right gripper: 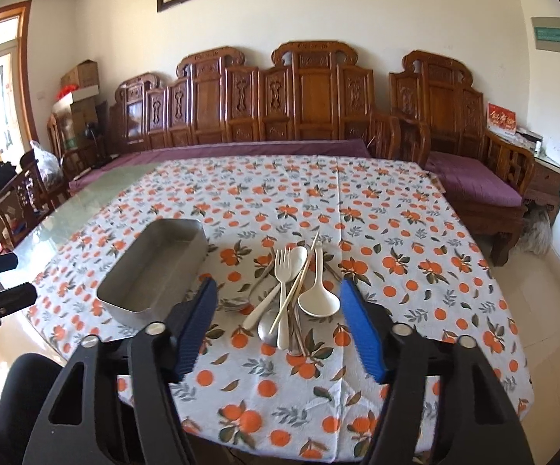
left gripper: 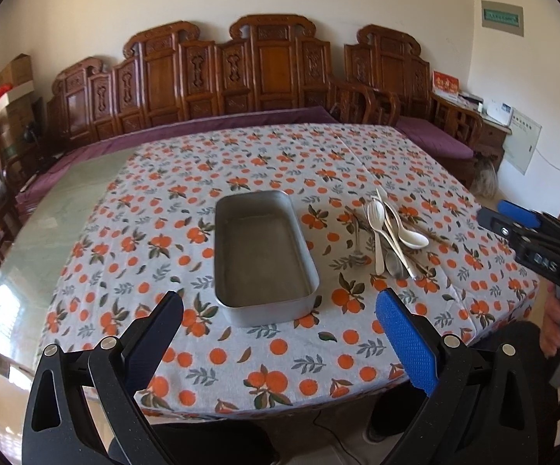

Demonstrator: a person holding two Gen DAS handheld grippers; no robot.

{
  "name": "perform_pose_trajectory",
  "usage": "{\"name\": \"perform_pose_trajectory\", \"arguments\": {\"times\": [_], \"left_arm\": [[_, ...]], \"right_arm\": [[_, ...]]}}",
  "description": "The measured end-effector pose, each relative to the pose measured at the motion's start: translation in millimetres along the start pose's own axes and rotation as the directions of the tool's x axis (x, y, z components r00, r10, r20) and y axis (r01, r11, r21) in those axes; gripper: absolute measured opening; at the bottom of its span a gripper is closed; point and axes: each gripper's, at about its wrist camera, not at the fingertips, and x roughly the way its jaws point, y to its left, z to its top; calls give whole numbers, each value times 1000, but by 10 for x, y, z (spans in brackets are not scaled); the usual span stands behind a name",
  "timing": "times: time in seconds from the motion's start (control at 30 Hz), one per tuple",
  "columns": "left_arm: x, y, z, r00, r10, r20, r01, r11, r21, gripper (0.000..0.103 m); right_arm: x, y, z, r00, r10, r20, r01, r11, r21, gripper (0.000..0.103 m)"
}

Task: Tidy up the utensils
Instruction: 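Reach the right gripper into the utensil pile and grasp a white plastic spoon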

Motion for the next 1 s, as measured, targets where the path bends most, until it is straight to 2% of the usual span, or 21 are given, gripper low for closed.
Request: {"name": "perform_pose_trajectory", "arguments": {"times": [0.27,0.53,0.7,0.9,1.0], "left_arm": [[324,-74,122,998,-47,-36,49,998,29,96],[702,-253,301,994,-89,-67,93,995,45,84],[910,-374,365,992,-102,-79,106,993,43,84],[1053,-428,367,990,-107,-96,110,994,23,84],[1091,-450,344,989,-108,-106,111,994,24,83]], "right_arm": [[684,-200,-31,993,34,-113,-32,999,18,48],[1287,-330,-41,981,49,-190,-46,999,22,43],[1653,-367,-2,967,86,-238,-78,996,45,32],[1834,-308,-111,946,146,-288,-127,988,84,29],[1883,-253,-169,941,109,-319,-99,994,49,29]]}}
